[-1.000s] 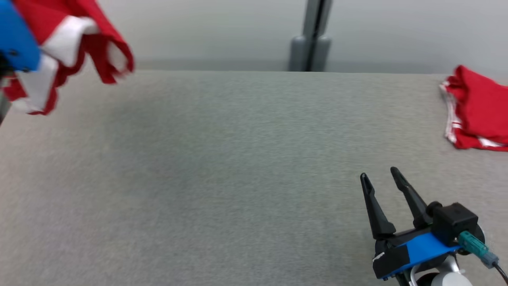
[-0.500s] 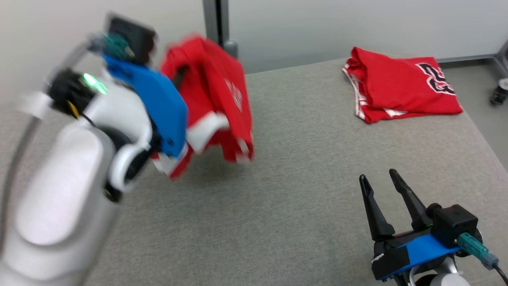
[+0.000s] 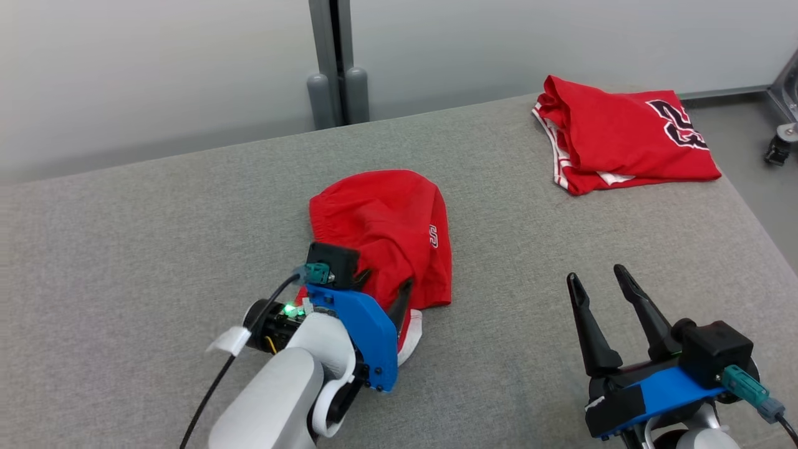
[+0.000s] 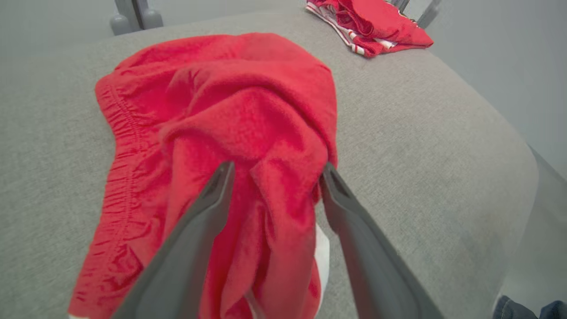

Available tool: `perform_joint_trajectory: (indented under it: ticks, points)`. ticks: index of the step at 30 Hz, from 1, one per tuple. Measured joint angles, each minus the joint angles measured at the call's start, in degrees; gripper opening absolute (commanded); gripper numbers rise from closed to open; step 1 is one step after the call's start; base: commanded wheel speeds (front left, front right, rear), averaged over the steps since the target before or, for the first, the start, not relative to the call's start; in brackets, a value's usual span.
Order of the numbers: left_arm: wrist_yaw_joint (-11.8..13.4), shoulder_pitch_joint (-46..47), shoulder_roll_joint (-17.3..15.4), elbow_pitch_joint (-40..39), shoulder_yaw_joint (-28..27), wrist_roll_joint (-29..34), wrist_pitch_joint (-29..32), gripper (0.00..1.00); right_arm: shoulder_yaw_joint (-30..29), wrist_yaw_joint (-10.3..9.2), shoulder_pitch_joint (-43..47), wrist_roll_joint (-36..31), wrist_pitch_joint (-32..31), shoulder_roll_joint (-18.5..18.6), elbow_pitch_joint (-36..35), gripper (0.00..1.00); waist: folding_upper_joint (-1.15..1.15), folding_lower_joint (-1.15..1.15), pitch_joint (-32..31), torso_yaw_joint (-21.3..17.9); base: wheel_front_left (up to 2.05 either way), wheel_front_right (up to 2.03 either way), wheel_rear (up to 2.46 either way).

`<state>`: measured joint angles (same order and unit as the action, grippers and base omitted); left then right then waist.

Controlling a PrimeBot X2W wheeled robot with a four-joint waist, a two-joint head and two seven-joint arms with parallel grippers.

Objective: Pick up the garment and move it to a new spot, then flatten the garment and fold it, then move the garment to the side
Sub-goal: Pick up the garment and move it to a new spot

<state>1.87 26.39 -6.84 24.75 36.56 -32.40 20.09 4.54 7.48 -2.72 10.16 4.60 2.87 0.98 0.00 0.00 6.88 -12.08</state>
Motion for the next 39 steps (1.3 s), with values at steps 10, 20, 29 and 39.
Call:
perform_joint_trajectory:
  ticks: [10,20,29,39]
  points:
    - [-3.15,-7.8,-0.21,-2.63,-2.07,-0.78,-20.16,1.0,-2.65,0.0,2.03,-0.59,-0.99,0.0,-1.16,1.0,0.0,0.0,-2.88,5.95,0.0,0.0,0.0]
    - [-1.68,-16.23,-6.31,-10.91,-11.92,-2.97,-33.4,1.0,-6.11,0.0,3.89,-1.0,-2.02,-0.01,-2.64,1.0,0.0,0.0,-5.82,10.38,0.0,0.0,0.0]
    - [0.16,-23.01,-9.17,-14.04,-19.71,-0.87,-35.0,1.0,-8.17,0.0,5.69,-0.73,-2.75,-0.01,-1.41,1.0,0.0,0.0,-7.15,12.77,0.0,0.0,0.0]
    - [0.59,-29.7,-9.78,-13.13,-22.42,3.76,-35.08,1.0,-8.71,0.0,6.58,0.13,-4.56,-0.02,1.44,1.0,0.0,0.0,-8.83,13.85,0.0,0.0,0.0]
